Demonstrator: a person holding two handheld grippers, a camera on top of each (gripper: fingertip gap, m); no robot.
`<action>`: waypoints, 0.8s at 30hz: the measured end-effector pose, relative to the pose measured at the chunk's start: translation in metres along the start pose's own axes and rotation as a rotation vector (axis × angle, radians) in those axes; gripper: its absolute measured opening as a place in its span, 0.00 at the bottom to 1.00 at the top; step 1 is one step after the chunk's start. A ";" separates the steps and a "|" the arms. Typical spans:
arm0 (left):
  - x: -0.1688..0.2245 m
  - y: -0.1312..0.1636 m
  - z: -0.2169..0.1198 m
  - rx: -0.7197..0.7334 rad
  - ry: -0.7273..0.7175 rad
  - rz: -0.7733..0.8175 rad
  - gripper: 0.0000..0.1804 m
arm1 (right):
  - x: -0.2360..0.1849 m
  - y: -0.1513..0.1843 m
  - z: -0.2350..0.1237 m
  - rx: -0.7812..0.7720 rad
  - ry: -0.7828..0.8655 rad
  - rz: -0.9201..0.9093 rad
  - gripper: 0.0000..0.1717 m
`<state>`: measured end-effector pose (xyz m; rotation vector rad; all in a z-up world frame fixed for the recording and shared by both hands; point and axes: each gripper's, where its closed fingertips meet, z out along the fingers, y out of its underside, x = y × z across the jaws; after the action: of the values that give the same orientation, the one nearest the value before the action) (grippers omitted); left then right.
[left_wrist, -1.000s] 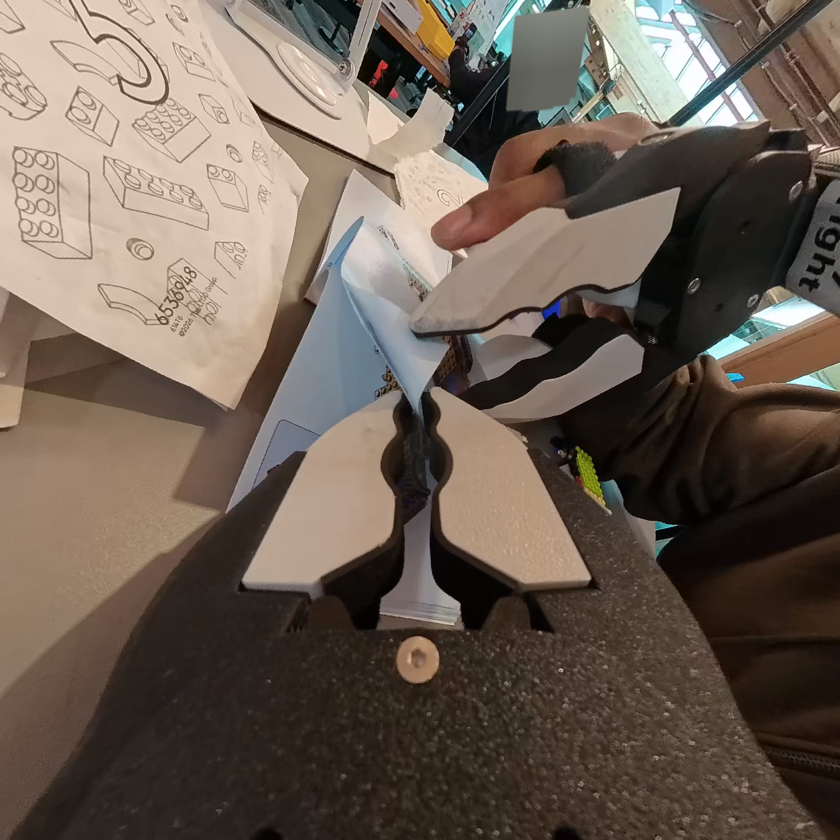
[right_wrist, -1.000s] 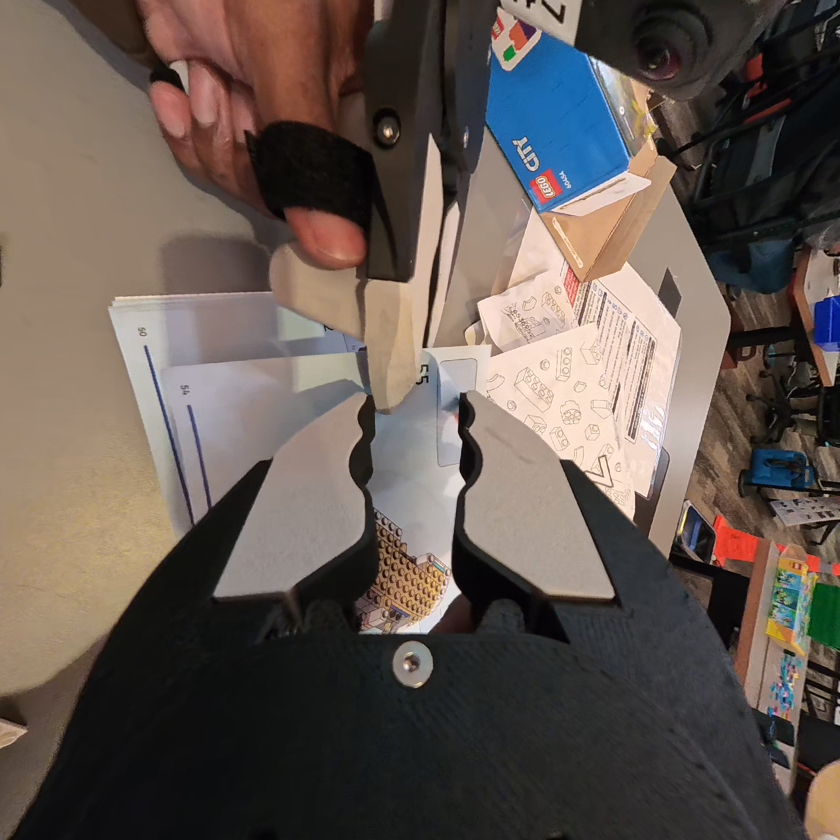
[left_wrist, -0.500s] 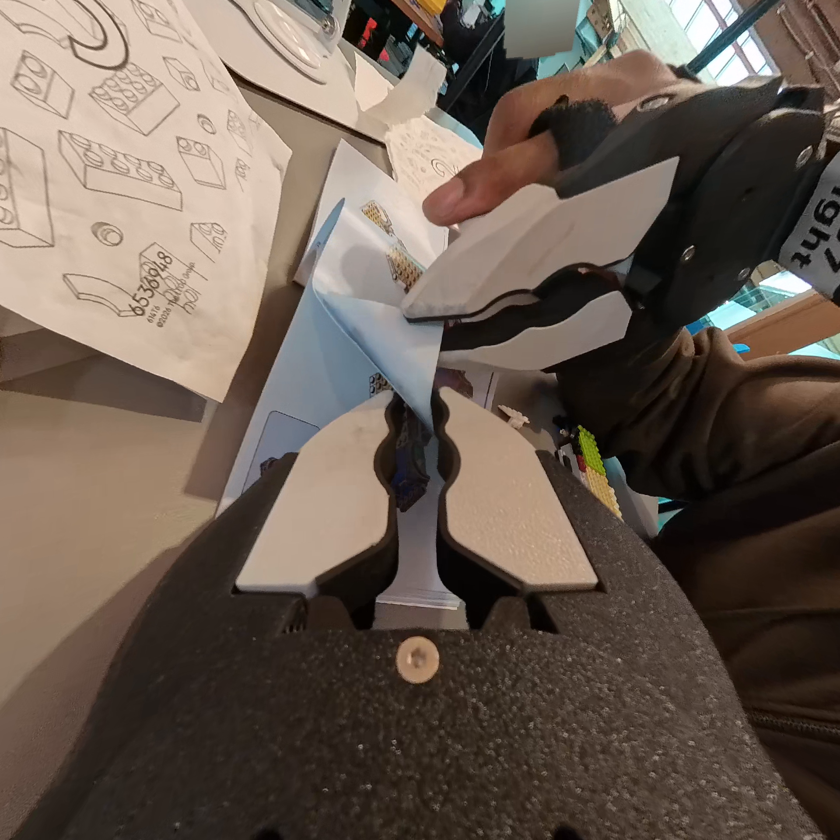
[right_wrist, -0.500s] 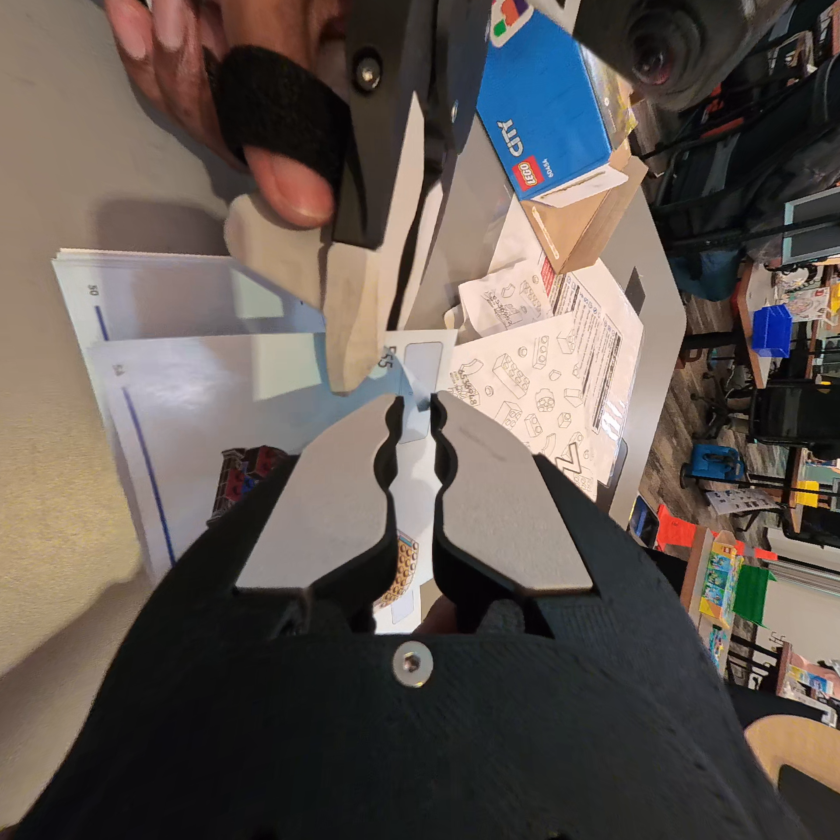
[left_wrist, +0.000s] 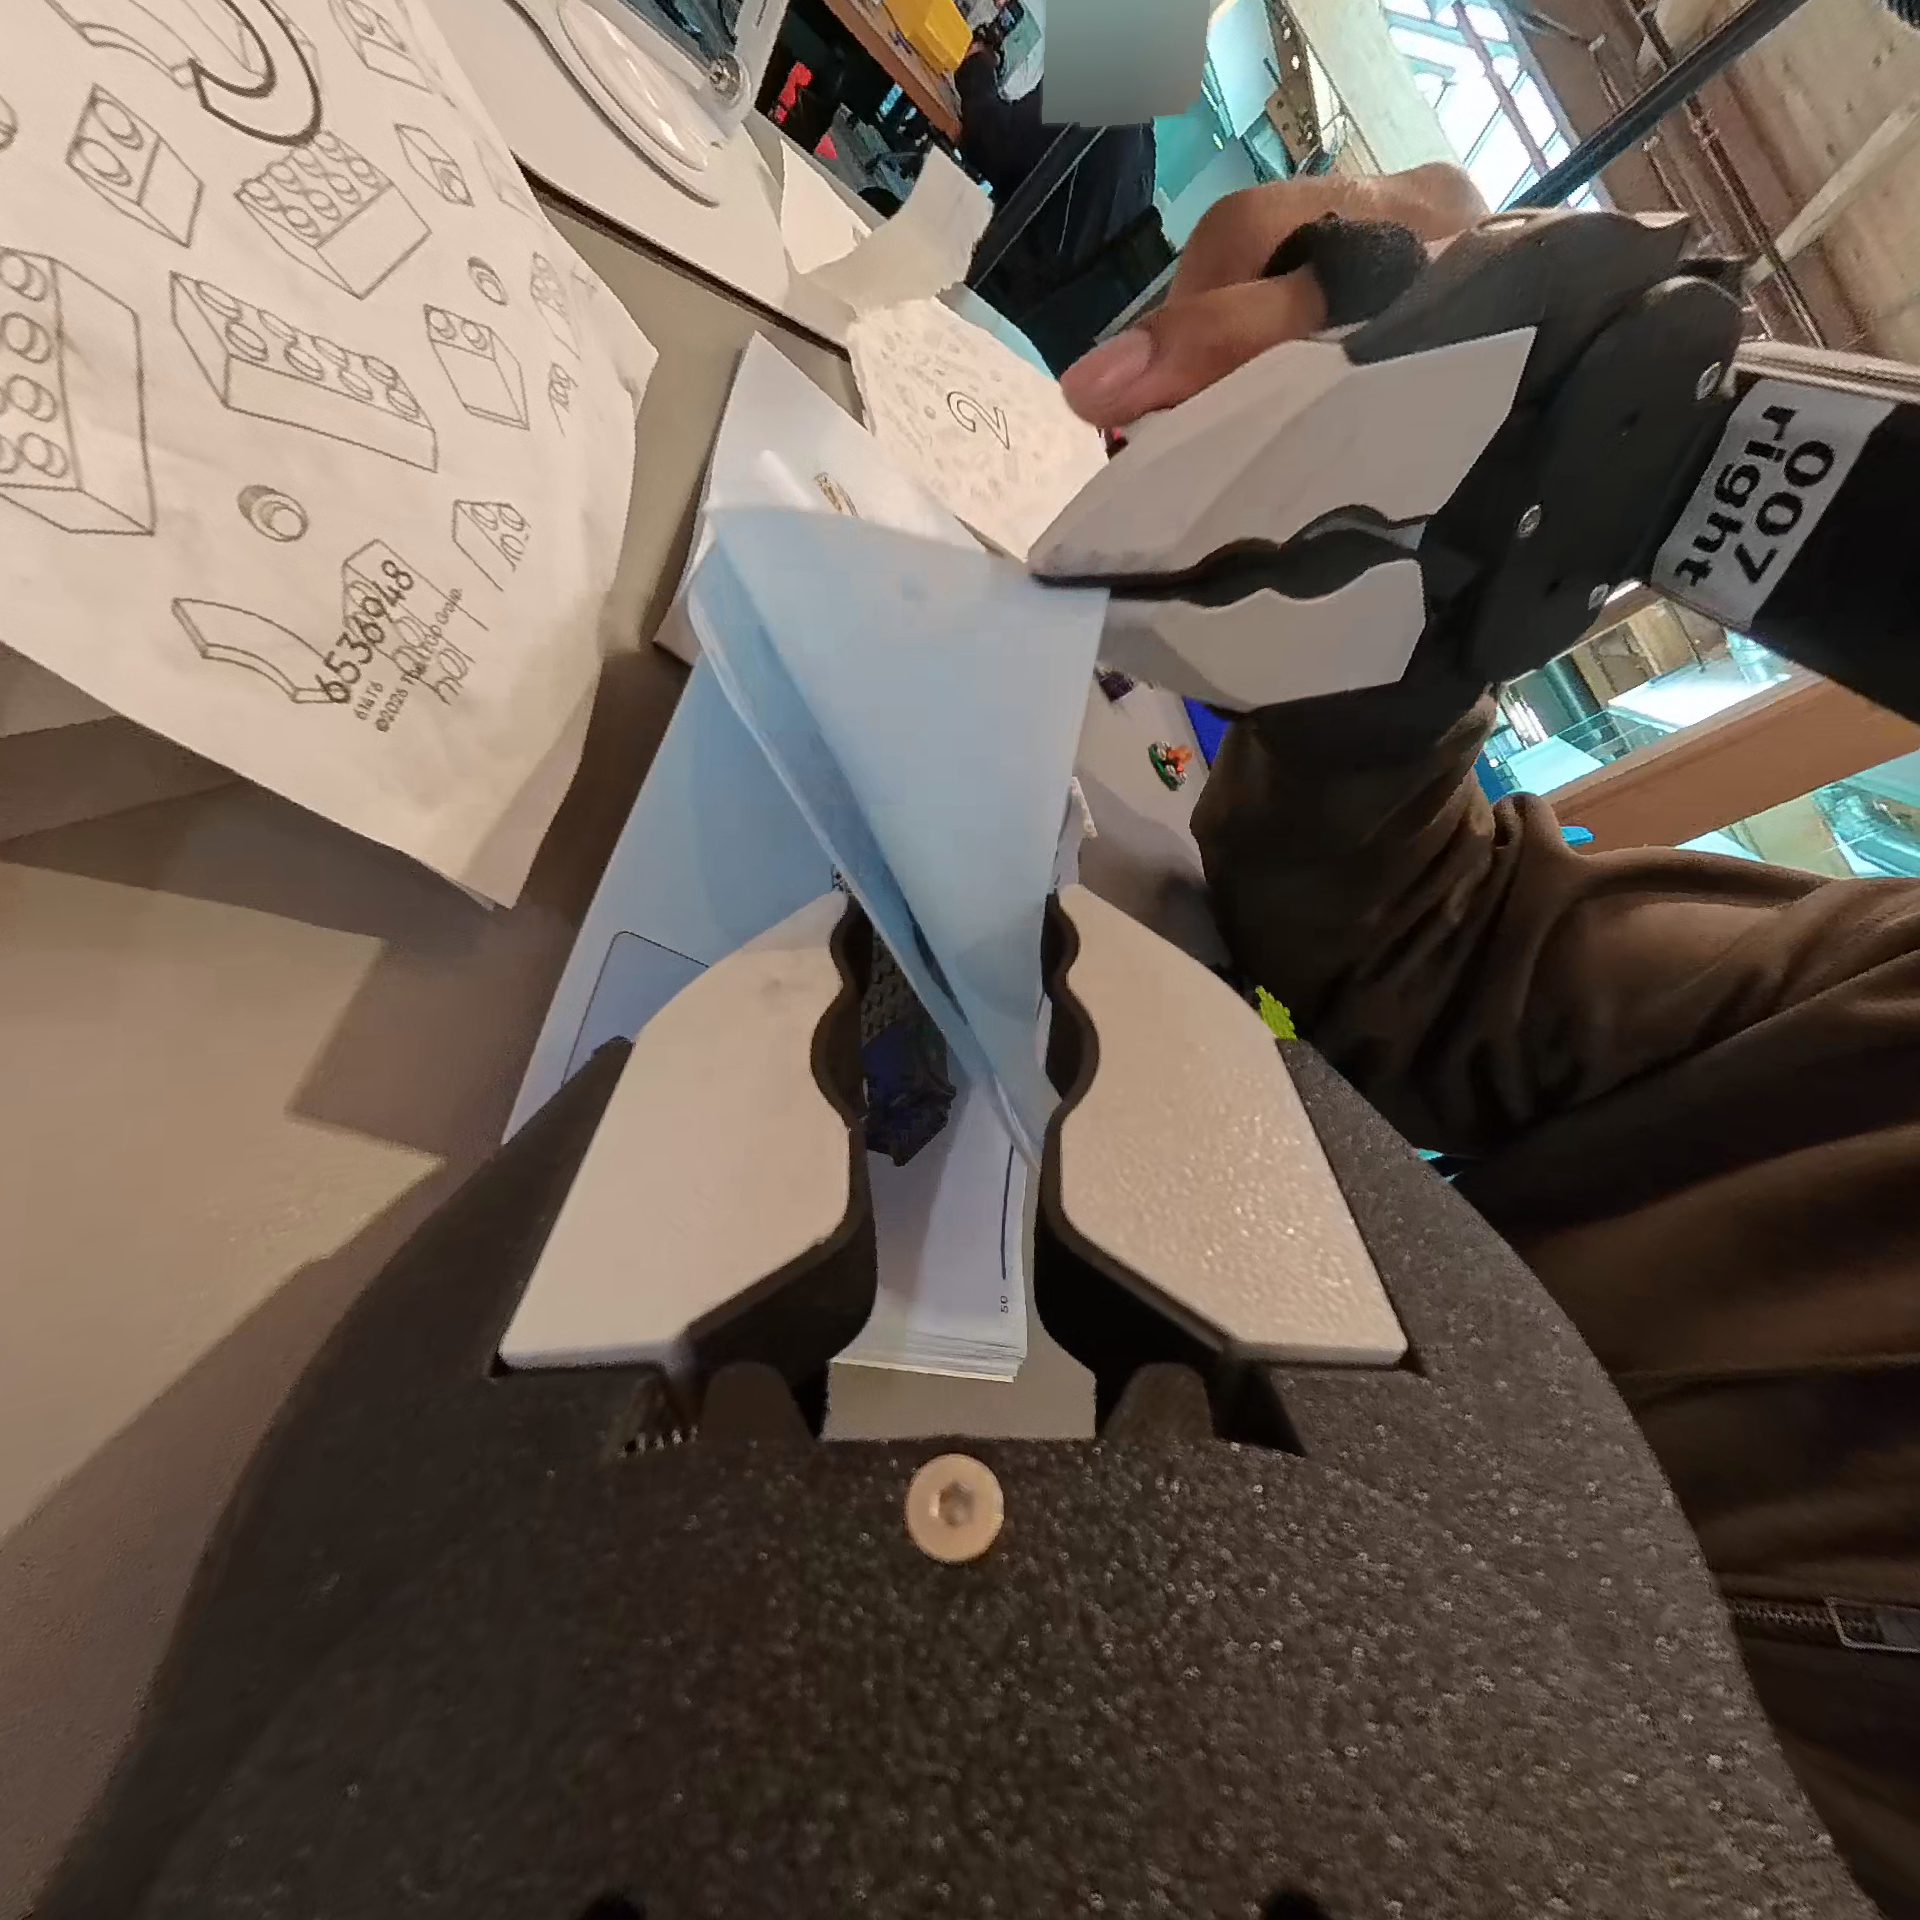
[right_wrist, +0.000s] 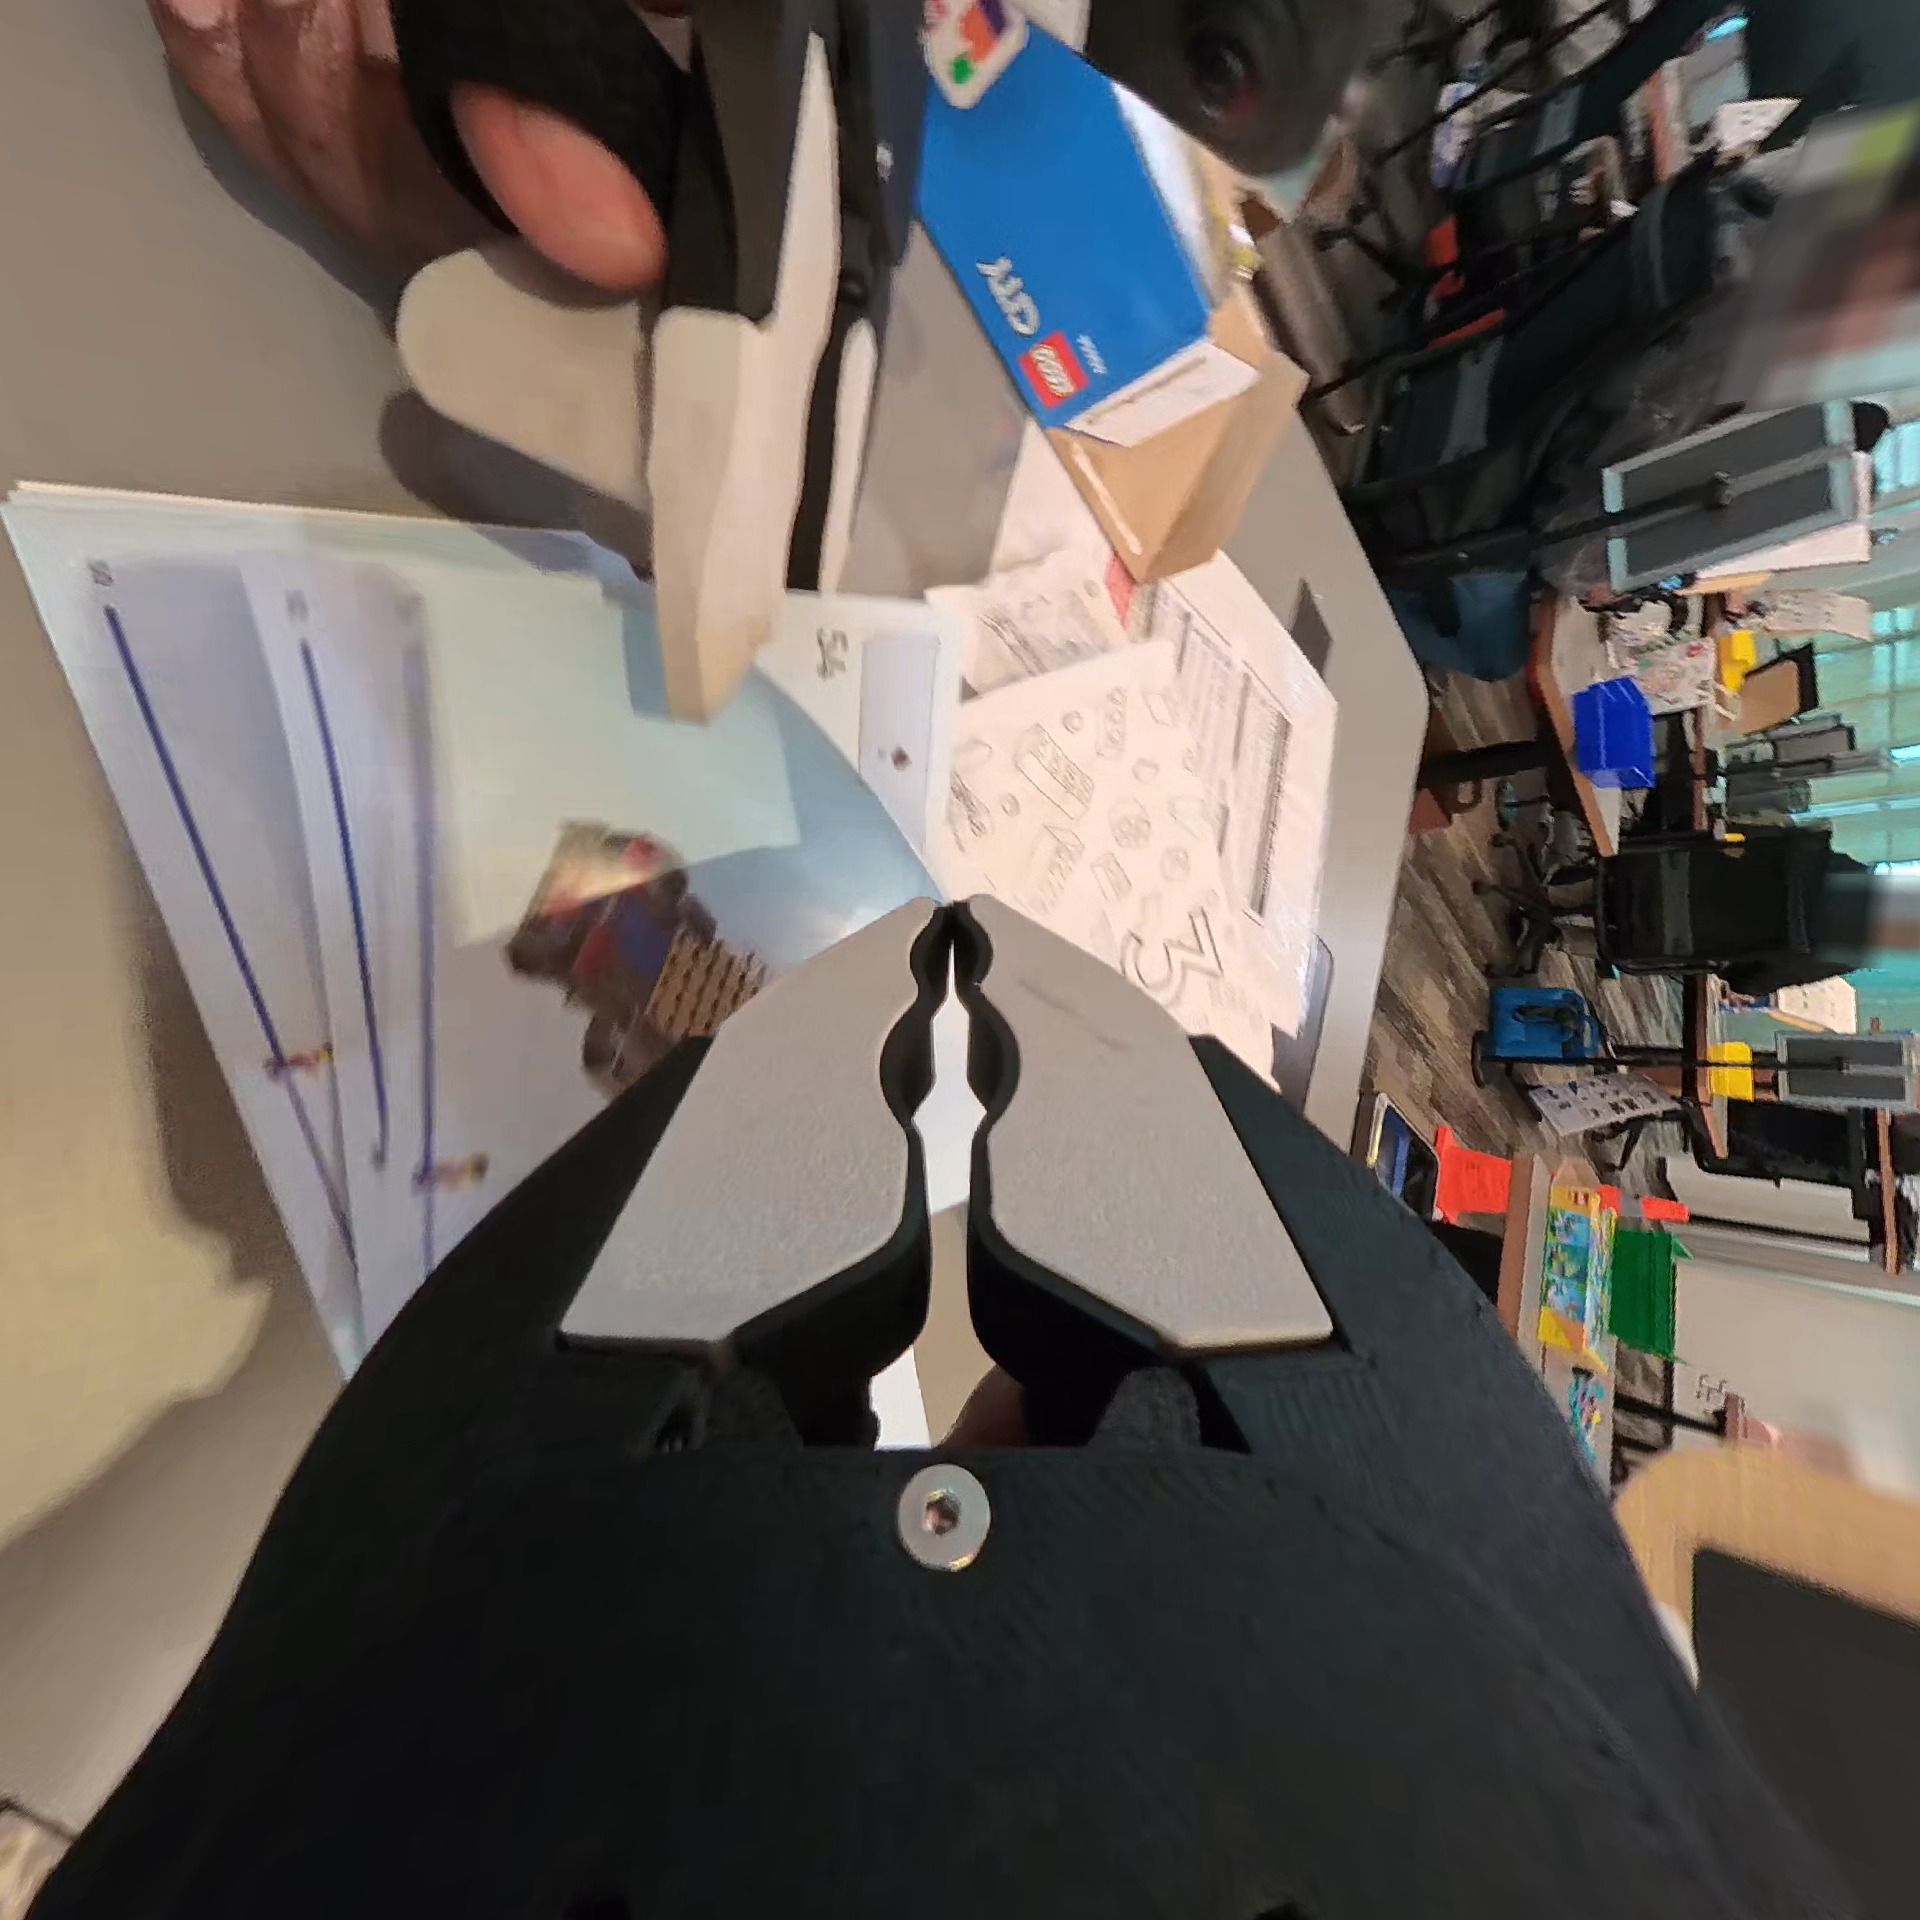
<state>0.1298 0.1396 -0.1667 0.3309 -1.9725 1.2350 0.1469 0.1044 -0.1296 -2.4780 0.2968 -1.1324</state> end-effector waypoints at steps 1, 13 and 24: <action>-0.001 -0.001 -0.001 0.005 -0.001 -0.003 0.17 | 0.003 0.004 -0.005 0.006 0.014 0.014 0.00; 0.001 -0.008 -0.007 0.050 0.042 -0.030 0.18 | 0.038 0.078 -0.084 -0.018 0.267 0.237 0.00; -0.009 0.001 -0.001 0.001 -0.006 -0.025 0.18 | 0.020 0.181 -0.130 -0.338 0.447 0.411 0.03</action>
<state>0.1352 0.1398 -0.1735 0.3594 -1.9676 1.2200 0.0560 -0.1002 -0.1183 -2.2368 1.1509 -1.5296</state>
